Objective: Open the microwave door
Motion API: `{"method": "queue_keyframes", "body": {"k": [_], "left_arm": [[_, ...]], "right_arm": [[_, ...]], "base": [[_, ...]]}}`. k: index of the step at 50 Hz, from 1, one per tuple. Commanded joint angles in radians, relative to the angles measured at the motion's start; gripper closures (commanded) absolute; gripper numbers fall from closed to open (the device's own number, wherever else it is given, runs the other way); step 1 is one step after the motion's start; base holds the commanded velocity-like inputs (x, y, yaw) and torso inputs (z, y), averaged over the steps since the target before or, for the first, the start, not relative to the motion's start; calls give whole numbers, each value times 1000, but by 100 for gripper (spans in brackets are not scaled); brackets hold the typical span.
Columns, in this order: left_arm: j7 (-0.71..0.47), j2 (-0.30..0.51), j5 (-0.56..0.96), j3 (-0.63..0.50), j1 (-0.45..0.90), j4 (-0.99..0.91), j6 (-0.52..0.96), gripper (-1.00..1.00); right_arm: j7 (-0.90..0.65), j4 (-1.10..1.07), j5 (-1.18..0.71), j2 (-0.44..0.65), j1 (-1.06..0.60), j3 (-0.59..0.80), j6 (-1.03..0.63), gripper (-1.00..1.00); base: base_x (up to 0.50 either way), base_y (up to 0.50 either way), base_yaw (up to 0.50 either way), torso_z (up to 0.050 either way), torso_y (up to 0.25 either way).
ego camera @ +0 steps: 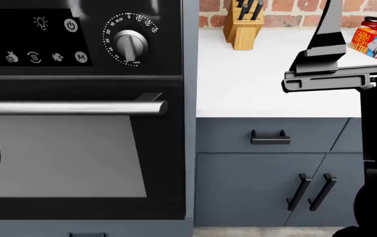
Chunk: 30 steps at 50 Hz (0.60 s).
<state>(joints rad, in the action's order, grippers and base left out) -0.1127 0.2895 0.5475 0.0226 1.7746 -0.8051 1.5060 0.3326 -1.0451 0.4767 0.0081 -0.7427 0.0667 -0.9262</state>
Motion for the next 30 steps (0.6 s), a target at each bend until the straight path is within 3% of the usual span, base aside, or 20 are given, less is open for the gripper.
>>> {"method": "queue_keyframes", "body": {"k": [1, 17, 30], "left_arm": [[-18, -75, 24, -81, -31, 33, -51, -100], [41, -104, -71, -336, -84, 314, -335, -100], [91, -112, -129, -407, -51, 567, -477, -100]], "right_arm": [[8, -2, -7, -6, 6, -21, 11, -100], [-4, -2, -40, -6, 39, -55, 38, -100], [-3, -2, -36, -7, 33, -52, 32, -100]], "base": [[0, 0, 0, 0, 0], [0, 0, 0, 0, 0], [0, 0, 0, 0, 0]]}}
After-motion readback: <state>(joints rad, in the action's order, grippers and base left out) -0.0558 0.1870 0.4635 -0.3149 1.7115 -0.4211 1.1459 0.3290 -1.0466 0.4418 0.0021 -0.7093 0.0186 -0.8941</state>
